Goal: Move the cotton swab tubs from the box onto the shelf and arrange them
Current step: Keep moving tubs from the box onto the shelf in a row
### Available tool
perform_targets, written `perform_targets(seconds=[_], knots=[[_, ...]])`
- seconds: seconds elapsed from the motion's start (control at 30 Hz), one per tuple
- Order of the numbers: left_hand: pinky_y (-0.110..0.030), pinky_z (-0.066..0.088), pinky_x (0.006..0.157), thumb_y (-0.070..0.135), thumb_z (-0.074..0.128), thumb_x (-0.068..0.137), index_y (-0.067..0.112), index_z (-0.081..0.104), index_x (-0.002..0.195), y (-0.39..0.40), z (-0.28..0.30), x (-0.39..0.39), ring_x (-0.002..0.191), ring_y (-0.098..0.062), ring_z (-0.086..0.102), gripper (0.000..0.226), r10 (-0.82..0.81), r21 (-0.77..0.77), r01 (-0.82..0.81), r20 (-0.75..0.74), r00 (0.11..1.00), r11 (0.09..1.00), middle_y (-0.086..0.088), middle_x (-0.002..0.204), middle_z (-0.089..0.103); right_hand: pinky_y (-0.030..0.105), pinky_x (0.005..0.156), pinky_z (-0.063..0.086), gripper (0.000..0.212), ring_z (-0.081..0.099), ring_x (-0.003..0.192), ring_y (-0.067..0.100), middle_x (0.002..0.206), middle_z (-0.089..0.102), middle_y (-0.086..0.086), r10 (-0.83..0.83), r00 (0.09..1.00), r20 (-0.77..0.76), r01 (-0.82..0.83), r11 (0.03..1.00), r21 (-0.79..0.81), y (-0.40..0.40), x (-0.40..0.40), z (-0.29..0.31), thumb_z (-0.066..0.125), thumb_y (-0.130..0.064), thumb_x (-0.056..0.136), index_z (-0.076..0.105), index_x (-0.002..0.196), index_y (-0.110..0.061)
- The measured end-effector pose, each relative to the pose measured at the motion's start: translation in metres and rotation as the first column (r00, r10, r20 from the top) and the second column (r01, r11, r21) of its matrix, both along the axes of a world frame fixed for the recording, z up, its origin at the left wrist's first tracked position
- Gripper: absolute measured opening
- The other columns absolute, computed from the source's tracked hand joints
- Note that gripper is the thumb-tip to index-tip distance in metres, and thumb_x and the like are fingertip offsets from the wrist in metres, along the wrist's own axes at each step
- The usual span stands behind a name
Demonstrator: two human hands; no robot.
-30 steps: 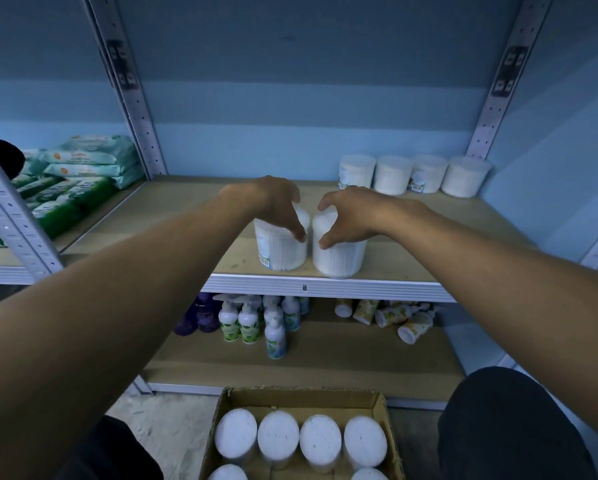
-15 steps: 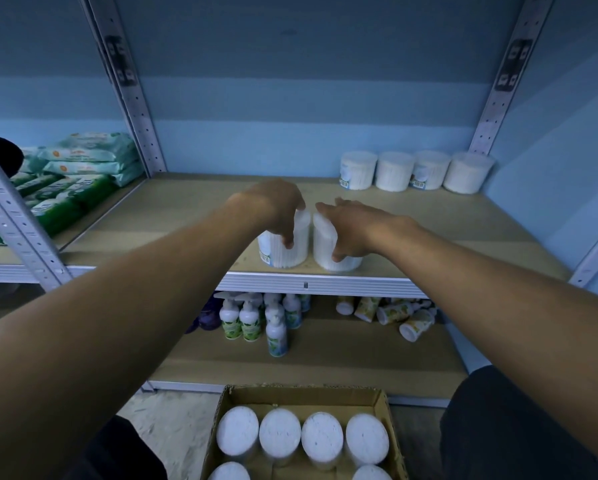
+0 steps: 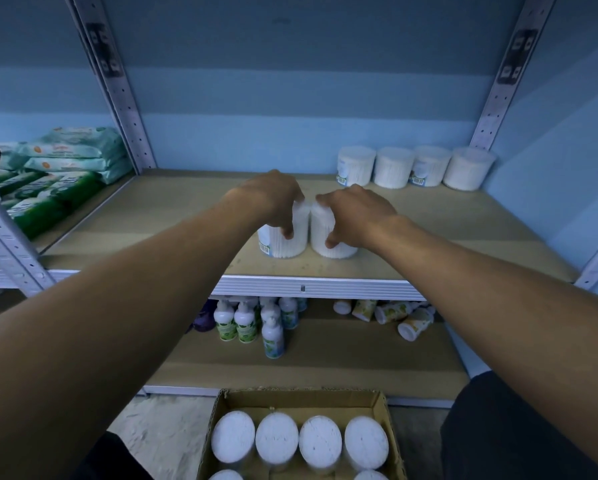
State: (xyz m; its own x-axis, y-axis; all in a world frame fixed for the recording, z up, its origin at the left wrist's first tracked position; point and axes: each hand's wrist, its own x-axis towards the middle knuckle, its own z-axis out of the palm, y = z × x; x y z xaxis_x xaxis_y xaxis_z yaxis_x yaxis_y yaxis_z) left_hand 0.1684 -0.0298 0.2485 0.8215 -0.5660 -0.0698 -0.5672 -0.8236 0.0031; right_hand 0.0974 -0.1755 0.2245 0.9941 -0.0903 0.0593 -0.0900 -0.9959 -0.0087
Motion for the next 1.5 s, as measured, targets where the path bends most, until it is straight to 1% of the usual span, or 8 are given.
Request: perform_targets(seconds=[0.17, 0.3, 0.53, 0.63, 0.77, 1.0, 1.23, 1.5], knots=[[-0.036, 0.046, 0.102, 0.035, 0.087, 0.071, 0.026, 0.050, 0.144, -0.005, -0.004, 0.012, 0.129, -0.024, 0.050, 0.083, -0.006, -0.019, 0.007, 0.026, 1.000, 1.000, 0.001, 0.143, 0.054, 0.036, 0.073, 0.048, 0.071, 0.060, 0.111, 0.033, 0.129, 0.056, 0.011, -0.006, 1.000, -0.004, 0.006, 1.000, -0.002, -0.001, 0.008, 0.001, 0.087, -0.028, 0.073, 0.053, 0.135, -0.020], [-0.036, 0.045, 0.101, 0.032, 0.086, 0.073, 0.025, 0.050, 0.144, -0.008, -0.009, 0.024, 0.128, -0.025, 0.051, 0.080, -0.007, -0.047, 0.009, 0.043, 0.999, 0.999, 0.000, 0.142, 0.054, 0.038, 0.078, 0.053, 0.076, 0.060, 0.113, 0.034, 0.131, 0.055, 0.013, -0.018, 1.000, 0.011, 0.018, 1.000, 0.015, -0.004, 0.018, 0.000, 0.086, -0.027, 0.074, 0.048, 0.139, -0.016], [-0.036, 0.045, 0.098, 0.032, 0.084, 0.076, 0.029, 0.049, 0.145, -0.010, -0.019, 0.047, 0.127, -0.026, 0.049, 0.077, -0.008, -0.095, 0.015, 0.068, 0.998, 0.995, -0.001, 0.141, 0.053, 0.040, 0.087, 0.053, 0.073, 0.058, 0.118, 0.033, 0.133, 0.056, 0.014, -0.020, 1.000, 0.015, 0.019, 0.998, 0.052, -0.012, 0.038, -0.005, 0.085, -0.028, 0.075, 0.052, 0.138, -0.018], [-0.036, 0.045, 0.098, 0.034, 0.083, 0.075, 0.031, 0.049, 0.144, -0.011, -0.022, 0.057, 0.127, -0.025, 0.048, 0.077, 0.001, -0.120, 0.007, 0.067, 0.998, 0.993, -0.001, 0.140, 0.051, 0.038, 0.087, 0.052, 0.074, 0.057, 0.120, 0.032, 0.133, 0.057, 0.011, -0.021, 0.999, 0.029, 0.019, 0.997, 0.077, -0.016, 0.048, -0.008, 0.086, -0.028, 0.073, 0.051, 0.138, -0.018], [-0.035, 0.045, 0.097, 0.037, 0.084, 0.073, 0.033, 0.049, 0.144, -0.013, -0.024, 0.070, 0.126, -0.024, 0.049, 0.079, 0.023, -0.141, -0.016, 0.050, 0.998, 0.990, 0.001, 0.142, 0.049, 0.036, 0.088, 0.046, 0.082, 0.051, 0.127, 0.030, 0.139, 0.052, 0.010, -0.035, 0.999, 0.021, 0.033, 0.993, 0.110, -0.022, 0.059, -0.008, 0.085, -0.028, 0.075, 0.044, 0.145, -0.022], [-0.034, 0.047, 0.093, 0.037, 0.085, 0.073, 0.031, 0.050, 0.143, -0.022, -0.025, 0.091, 0.122, -0.025, 0.054, 0.078, 0.045, -0.148, -0.037, 0.055, 0.997, 0.988, 0.000, 0.138, 0.054, 0.035, 0.083, 0.047, 0.082, 0.056, 0.120, 0.031, 0.138, 0.050, 0.011, -0.049, 0.999, 0.015, 0.046, 0.992, 0.119, -0.026, 0.077, -0.007, 0.083, -0.026, 0.079, 0.039, 0.149, -0.023], [-0.036, 0.048, 0.093, 0.040, 0.085, 0.072, 0.032, 0.051, 0.141, -0.029, -0.030, 0.114, 0.121, -0.026, 0.056, 0.078, 0.065, -0.173, -0.052, 0.069, 0.995, 0.984, 0.000, 0.137, 0.056, 0.034, 0.077, 0.044, 0.077, 0.057, 0.119, 0.031, 0.135, 0.054, 0.010, -0.053, 0.998, 0.043, 0.047, 0.992, 0.119, -0.030, 0.101, -0.010, 0.083, -0.024, 0.079, 0.044, 0.145, -0.021], [-0.038, 0.048, 0.100, 0.037, 0.085, 0.072, 0.030, 0.054, 0.140, -0.036, -0.035, 0.141, 0.122, -0.027, 0.056, 0.075, 0.072, -0.213, -0.054, 0.076, 0.994, 0.976, 0.000, 0.137, 0.057, 0.040, 0.086, 0.051, 0.067, 0.058, 0.116, 0.032, 0.129, 0.060, 0.013, -0.026, 0.995, 0.094, 0.016, 0.994, 0.107, -0.036, 0.130, -0.017, 0.084, -0.023, 0.076, 0.053, 0.135, -0.013]])
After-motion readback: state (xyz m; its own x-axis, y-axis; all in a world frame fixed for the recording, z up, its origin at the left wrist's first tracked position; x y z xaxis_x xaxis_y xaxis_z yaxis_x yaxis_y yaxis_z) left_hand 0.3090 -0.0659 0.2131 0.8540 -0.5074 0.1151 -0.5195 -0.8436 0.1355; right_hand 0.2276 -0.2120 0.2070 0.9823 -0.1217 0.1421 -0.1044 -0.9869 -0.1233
